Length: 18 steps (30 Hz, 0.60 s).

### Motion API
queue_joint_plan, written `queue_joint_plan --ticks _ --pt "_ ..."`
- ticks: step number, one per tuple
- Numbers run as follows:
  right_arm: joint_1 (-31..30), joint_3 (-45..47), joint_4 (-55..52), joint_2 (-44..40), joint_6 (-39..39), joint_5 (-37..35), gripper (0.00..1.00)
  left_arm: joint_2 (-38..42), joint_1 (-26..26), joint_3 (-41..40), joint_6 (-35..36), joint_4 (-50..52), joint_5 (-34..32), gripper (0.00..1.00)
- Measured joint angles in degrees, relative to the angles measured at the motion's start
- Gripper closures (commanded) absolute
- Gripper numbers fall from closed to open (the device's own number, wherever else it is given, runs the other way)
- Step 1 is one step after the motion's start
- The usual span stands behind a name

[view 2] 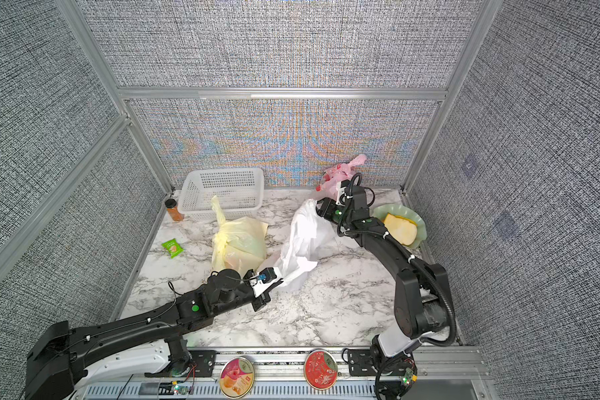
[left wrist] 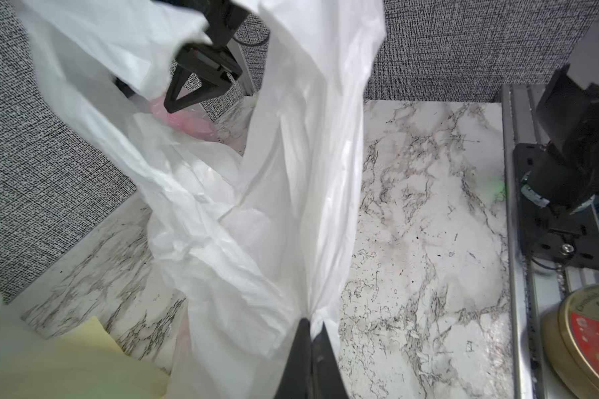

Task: Untie the knot of a plastic bag & take out the apple
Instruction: Untie the plastic bag at the center of the board.

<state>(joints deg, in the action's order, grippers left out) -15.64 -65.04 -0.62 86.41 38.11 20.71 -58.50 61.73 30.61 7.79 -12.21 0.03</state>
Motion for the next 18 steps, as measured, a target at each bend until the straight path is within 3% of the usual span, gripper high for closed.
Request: queue_joint_plan --ticks 7,11,15,18 --pt "-2.45 13.22 -8.50 -20.35 -0.74 -4.87 0.18 -0.07 0.00 -0.02 -4.33 -4.17 -4.24 1.00" --pt "-8.24 22.97 -11.28 -30.05 3.74 -6.56 0.18 -0.94 -0.02 0.66 -5.11 -4.63 -4.37 1.00" --pt "-13.42 28.22 -7.65 -30.77 9.94 -7.28 0.18 -1.05 -0.02 -0.28 -5.25 -4.83 -2.86 1.00" --pt "-14.93 26.32 -4.66 -26.36 12.13 -8.33 0.17 -0.74 -0.02 -0.76 -5.27 -4.70 -1.42 1.00"
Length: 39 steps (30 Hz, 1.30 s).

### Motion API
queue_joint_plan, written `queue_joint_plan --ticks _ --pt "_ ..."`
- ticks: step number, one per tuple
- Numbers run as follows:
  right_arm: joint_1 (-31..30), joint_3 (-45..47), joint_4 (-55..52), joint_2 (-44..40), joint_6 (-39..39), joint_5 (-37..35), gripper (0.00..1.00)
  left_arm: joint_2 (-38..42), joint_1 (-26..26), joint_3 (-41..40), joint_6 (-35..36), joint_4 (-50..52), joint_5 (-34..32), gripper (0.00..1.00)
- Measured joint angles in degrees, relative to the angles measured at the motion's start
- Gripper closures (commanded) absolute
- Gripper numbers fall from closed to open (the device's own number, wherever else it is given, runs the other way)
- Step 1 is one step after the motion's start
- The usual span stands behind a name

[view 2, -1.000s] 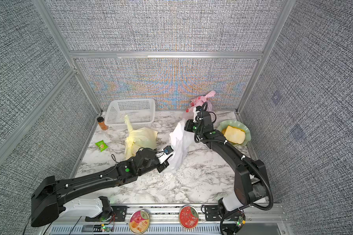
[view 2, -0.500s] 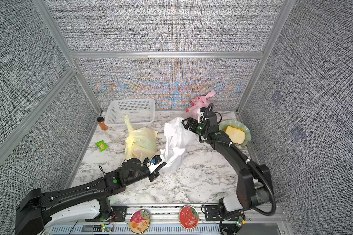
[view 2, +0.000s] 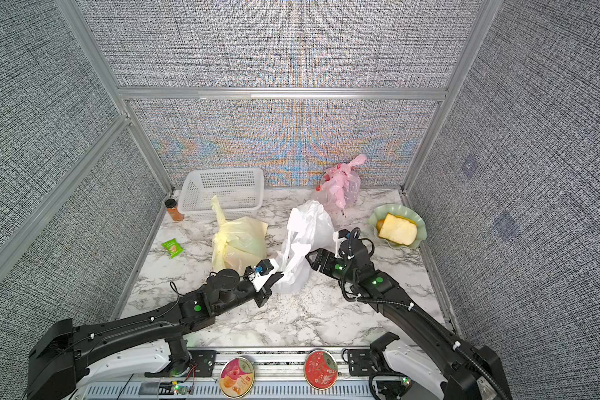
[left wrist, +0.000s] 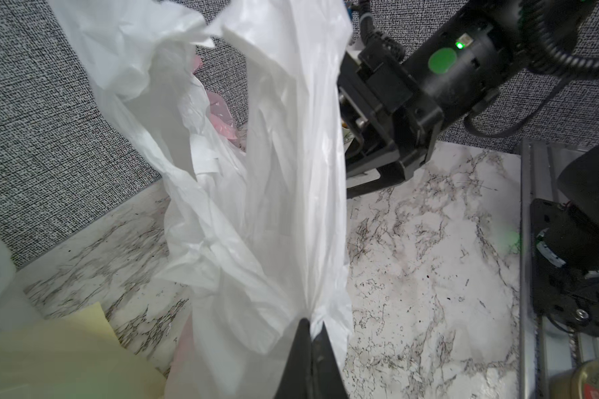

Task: Untie the knot of a plastic bag & take out the apple
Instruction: Untie the plastic bag at the center of the board.

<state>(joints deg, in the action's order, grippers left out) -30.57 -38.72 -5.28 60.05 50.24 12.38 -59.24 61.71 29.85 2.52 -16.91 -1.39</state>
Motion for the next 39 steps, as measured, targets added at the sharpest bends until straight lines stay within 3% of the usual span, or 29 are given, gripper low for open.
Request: queue_joint_plan --ticks 6,8,9,10,12,14,16,18,21,26,32,36,39 --pt "-1.07 -10.10 5.57 14.14 -0.20 -0.50 0.18 2.38 0.00 -1.20 -1.01 0.74 2.95 1.00" --pt "-1.70 -12.87 5.79 18.32 -0.96 -0.24 0.32 3.43 0.00 -2.05 -1.09 1.03 3.37 1.00" --pt "-2.05 -14.14 5.42 19.85 -1.36 -0.24 0.43 3.91 0.00 -2.38 -1.27 1.46 3.58 1.00" --pt "-2.51 -15.15 5.27 20.96 -1.88 -0.31 0.61 4.39 0.00 -2.62 -1.27 1.97 3.96 0.99" --pt "-3.72 -16.06 4.55 21.42 -3.08 -0.83 0.85 5.55 0.00 -2.89 -1.42 3.26 4.15 0.72" --pt "-5.03 -16.39 3.58 20.76 -4.61 -2.03 0.97 7.37 0.00 -3.08 -2.40 5.40 3.08 0.47" --pt "-5.68 -16.94 2.14 19.74 -6.38 -2.69 1.00 9.75 0.00 -3.08 -4.11 8.22 0.17 0.34" --pt "-5.92 -18.05 0.81 18.95 -8.00 -3.50 1.00 12.79 0.00 -2.56 -6.25 11.54 -3.91 0.30" --pt "-6.75 -20.81 -1.75 18.34 -11.34 -4.35 1.00 18.10 -0.04 -0.17 -8.83 15.34 -10.23 0.36" --pt "-8.66 -25.68 -7.37 18.71 -16.61 -4.96 1.00 20.04 -0.17 6.40 -11.06 15.65 -12.50 0.63" --pt "-9.53 -29.07 -10.40 20.37 -20.50 -4.79 1.00 4.50 -0.28 14.67 -15.80 9.27 -3.43 0.81" --pt "-9.20 -30.01 -11.02 20.92 -21.90 -4.33 1.00 -6.08 -2.08 20.22 -21.92 8.98 -5.03 0.84" --pt "-8.83 -27.32 -12.70 19.34 -21.79 -4.79 1.00 -9.22 -6.82 18.47 -28.33 5.46 -9.07 0.84"
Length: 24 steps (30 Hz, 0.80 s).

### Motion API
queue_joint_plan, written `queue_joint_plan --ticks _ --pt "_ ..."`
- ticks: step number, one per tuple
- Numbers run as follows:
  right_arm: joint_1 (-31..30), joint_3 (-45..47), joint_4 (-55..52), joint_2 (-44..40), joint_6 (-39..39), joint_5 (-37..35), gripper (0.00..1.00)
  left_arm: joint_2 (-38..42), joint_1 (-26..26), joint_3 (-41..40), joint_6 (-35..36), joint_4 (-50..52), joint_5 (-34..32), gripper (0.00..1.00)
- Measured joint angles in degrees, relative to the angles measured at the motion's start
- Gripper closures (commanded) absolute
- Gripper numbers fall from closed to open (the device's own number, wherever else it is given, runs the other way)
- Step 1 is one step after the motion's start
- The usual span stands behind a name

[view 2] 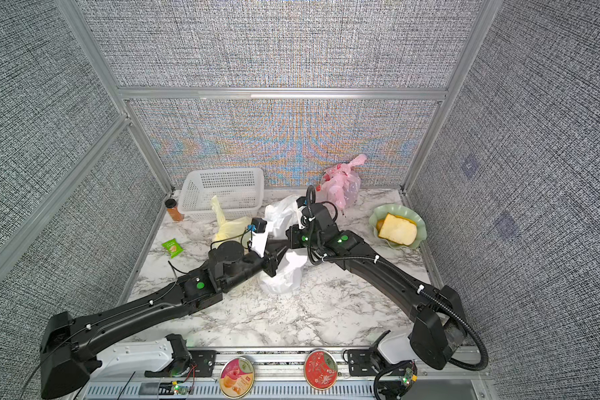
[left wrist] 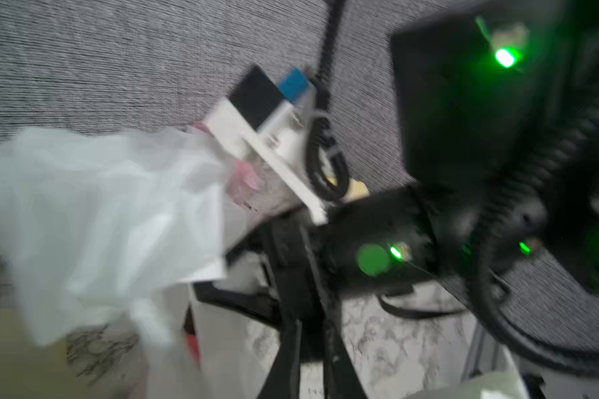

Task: Untie the knot of a plastic bag & take out the apple
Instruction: Untie the plastic bag at the center of the board.

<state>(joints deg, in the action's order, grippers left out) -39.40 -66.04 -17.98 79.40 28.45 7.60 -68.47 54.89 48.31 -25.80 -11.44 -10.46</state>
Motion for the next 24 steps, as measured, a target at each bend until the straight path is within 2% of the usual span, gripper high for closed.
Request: queue_joint_plan --ticks 1,4,9,11,15,19,24 --pt "0.22 1.40 -0.48 -1.14 0.22 0.24 1.00 -0.66 -1.05 -2.23 -2.45 -0.42 -1.73 0.84" --pt "2.97 7.17 -1.36 -4.98 1.86 -2.27 1.00 -3.41 -1.27 -7.82 -5.90 -2.27 -1.27 0.77" --pt "6.38 16.31 0.07 -10.97 3.80 -2.29 1.00 -10.12 -1.62 -10.84 -10.82 -3.32 0.11 0.66" --pt "7.54 17.49 0.26 -12.55 3.78 -1.90 1.00 -10.16 -1.46 -12.55 -12.22 -3.30 -0.09 0.58" --pt "8.39 17.62 0.42 -14.43 1.86 -1.42 1.00 -4.90 -2.05 -16.70 -13.05 -2.43 0.20 0.38" --pt "8.33 16.31 0.44 -13.94 -0.48 0.55 1.00 3.48 -2.05 -18.16 -10.45 -3.43 4.98 0.23" --pt "7.50 14.73 0.79 -11.23 -1.36 2.91 1.00 7.58 -2.12 -17.53 -10.03 -6.67 9.16 0.19"
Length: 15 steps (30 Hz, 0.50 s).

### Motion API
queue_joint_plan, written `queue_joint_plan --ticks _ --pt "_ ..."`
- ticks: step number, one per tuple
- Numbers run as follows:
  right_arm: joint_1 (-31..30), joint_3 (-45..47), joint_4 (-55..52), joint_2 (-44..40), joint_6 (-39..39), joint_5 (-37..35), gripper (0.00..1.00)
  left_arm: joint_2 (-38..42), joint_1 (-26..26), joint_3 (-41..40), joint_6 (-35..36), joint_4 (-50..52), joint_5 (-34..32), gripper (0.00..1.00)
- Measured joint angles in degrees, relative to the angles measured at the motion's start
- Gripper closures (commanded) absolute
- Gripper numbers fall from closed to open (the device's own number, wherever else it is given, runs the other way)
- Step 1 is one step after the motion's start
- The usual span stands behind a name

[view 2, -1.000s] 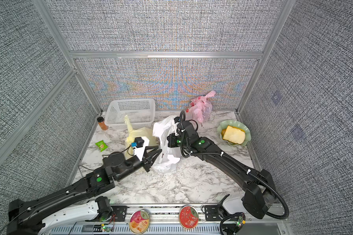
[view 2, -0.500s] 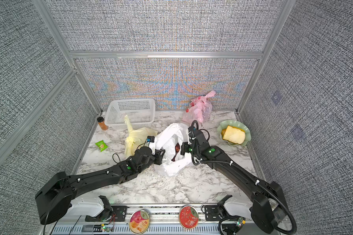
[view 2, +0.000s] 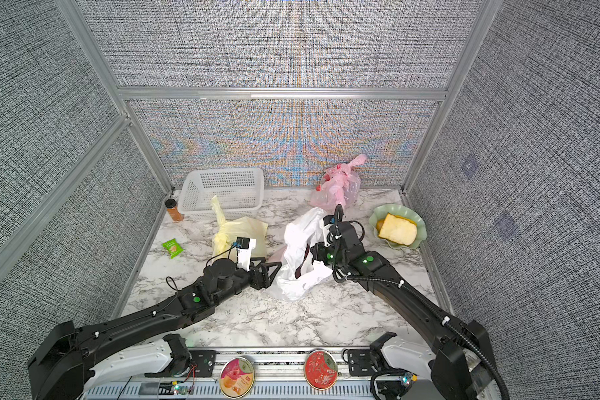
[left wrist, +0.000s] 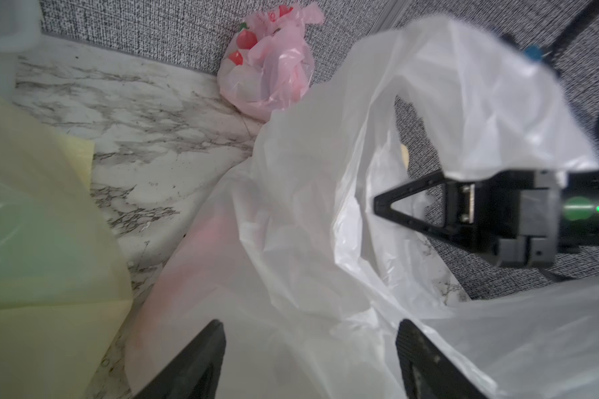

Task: Untie the knot of a plastic bag & take out the apple
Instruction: Untie the plastic bag at the center of the board.

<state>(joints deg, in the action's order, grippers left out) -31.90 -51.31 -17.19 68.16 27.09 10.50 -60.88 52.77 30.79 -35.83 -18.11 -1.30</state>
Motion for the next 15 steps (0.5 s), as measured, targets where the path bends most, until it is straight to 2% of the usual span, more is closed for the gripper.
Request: queue_joint_plan --ticks 3,7,9,10,12,14,15 --pt "-0.79 -1.11 0.55 1.79 -0.15 0.74 1.00 -3.02 -0.79 1.90 -0.04 -0.96 1.75 0.19" --pt "-1.20 -4.02 0.94 3.21 -0.83 1.18 1.00 -11.63 -2.23 7.30 0.04 -1.64 4.33 0.19" --pt "-1.20 -4.48 1.01 3.34 -0.90 1.18 1.00 -16.59 -3.08 10.97 0.00 -1.33 5.42 0.26" --pt "-1.25 -4.52 0.90 3.28 -1.05 1.16 1.00 -19.15 -3.69 12.85 -0.22 -1.27 6.16 0.34" --pt "-1.25 -4.52 0.46 2.80 -1.53 0.72 1.00 -23.19 -4.90 15.32 -0.55 -1.73 7.54 0.56" --pt "-0.72 -4.52 -0.24 1.99 -1.92 -0.48 1.00 -25.73 -6.25 16.57 -0.94 -2.62 10.05 0.88" --pt "-0.09 -4.52 -0.68 1.64 -2.38 -0.85 1.00 -26.23 -6.95 16.90 -1.33 -2.82 11.32 0.98"
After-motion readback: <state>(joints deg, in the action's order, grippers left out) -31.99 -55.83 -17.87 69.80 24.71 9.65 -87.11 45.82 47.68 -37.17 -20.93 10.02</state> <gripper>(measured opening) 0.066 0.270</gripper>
